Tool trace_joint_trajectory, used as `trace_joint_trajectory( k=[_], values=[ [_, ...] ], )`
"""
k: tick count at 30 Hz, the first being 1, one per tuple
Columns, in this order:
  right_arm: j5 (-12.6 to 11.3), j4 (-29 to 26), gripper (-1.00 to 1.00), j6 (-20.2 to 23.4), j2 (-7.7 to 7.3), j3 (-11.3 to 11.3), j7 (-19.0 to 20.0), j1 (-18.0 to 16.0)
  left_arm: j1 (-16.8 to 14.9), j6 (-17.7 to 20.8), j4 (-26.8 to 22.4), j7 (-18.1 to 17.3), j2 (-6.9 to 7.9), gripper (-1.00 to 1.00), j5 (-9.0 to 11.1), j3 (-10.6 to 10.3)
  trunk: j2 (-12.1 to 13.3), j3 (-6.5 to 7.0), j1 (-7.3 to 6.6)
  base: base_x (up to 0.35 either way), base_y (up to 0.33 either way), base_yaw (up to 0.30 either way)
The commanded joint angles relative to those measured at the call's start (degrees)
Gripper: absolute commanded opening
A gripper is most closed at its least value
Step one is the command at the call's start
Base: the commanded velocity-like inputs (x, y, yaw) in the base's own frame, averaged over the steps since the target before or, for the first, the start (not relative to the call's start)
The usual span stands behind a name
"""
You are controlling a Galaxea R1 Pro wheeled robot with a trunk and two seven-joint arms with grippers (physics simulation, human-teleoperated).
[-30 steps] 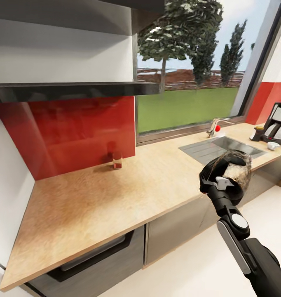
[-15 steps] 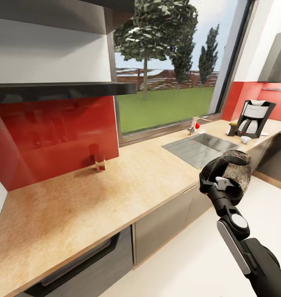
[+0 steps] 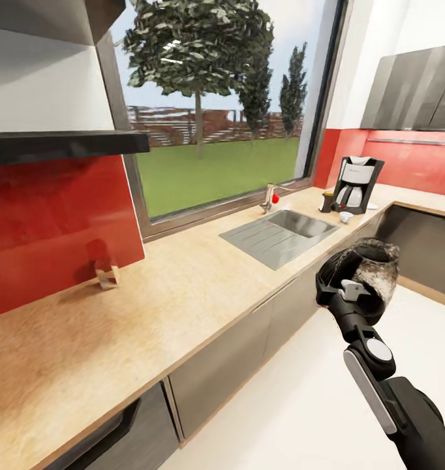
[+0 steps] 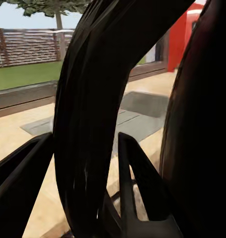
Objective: Set up a coffee station on the kitchen countertop: keep the coffee maker on the countertop, move the bottle of coffee from the kitchen shelf to the counter next to the coffee maker, place a paper coffee filter on top of the coffee maker, put the saucer next to the coffee maker with the coffee cup on the saucer, and place the electric kettle next to the coffee maker.
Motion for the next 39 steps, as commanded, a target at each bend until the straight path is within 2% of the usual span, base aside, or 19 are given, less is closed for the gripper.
trace_joint_trajectory(
  k=[1, 26, 39],
  values=[
    [-0.17, -0.09, -1.00, 0.22, -0.07, 0.19, -0.49, -0.09, -0.02, -0.18, -0.02, 0.21, 0.01, 1.00, 0.39, -0.51, -0.12, -0.12, 0.06, 0.239, -0.188, -0.264],
    [-0.17, -0.09, -1.00, 0.22, -0.07, 0.19, -0.50, -0.09, -0.01, -0.32, -0.05, 0.21, -0.04, 1.00, 0.39, -0.52, -0.12, -0.12, 0.06, 0.193, -0.215, -0.264],
    [-0.17, -0.07, -1.00, 0.22, -0.07, 0.07, -0.49, -0.09, -0.02, -0.22, -0.05, 0.21, -0.01, 1.00, 0.39, -0.44, -0.12, -0.12, 0.06, 0.017, -0.270, -0.264]
  ],
)
